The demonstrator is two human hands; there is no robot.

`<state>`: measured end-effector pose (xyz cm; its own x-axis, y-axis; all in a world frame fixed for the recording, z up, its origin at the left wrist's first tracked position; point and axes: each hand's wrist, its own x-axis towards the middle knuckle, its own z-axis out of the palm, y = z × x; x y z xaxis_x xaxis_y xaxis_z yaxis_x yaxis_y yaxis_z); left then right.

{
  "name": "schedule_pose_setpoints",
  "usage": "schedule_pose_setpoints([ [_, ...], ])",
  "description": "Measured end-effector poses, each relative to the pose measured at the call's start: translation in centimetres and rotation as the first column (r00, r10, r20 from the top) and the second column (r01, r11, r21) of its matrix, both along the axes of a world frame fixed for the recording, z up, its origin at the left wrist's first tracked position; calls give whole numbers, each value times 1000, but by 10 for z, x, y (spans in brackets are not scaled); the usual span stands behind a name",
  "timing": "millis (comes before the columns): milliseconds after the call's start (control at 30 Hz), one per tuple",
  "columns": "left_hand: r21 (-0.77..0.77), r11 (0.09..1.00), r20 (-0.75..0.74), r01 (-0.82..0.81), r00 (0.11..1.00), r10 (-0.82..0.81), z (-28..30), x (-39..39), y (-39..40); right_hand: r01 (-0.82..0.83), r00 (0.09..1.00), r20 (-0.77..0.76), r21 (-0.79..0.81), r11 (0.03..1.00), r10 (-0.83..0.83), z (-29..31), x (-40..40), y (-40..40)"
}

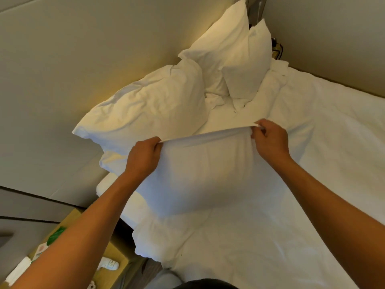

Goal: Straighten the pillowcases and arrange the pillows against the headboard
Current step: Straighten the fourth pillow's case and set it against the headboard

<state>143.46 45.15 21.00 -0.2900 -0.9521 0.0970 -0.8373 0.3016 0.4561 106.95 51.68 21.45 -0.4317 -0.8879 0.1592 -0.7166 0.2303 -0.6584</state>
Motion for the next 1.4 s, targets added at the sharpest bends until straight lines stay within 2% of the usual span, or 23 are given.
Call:
schedule_pose_setpoints([
  [167, -67, 995, -31, -68, 997, 66, 20, 11, -4, -65, 998, -20, -64, 996, 64, 18, 5, -54],
  [367, -11, 992, -18, -127, 992, 126, 4, 2, 10, -113, 992, 53, -64, 992, 116, -9, 4, -81],
  [633, 26, 976, -41, -216, 975, 217, -5, -4, -22, -155, 976, 152, -14, 988, 156, -22, 9, -153],
  [933, 47, 969, -128, -244, 960, 248, -14, 6, -61, -226, 963, 147, -19, 974, 226, -18, 20, -223],
  [1067, 92, 963, -111, -253, 958, 263, -32, 4, -67, -259, 962, 107, 57, 964, 252, -30, 20, -241],
  [1267, 302, 916, -20, -263, 959, 282, -79, -8, -54, -290, 957, 84, 272, 918, 277, -94, 19, -226],
  [1400, 314, 914, -6, -257, 962, 273, -84, -20, -54, -208, 978, 18, 243, 948, 210, -103, 11, -223],
])
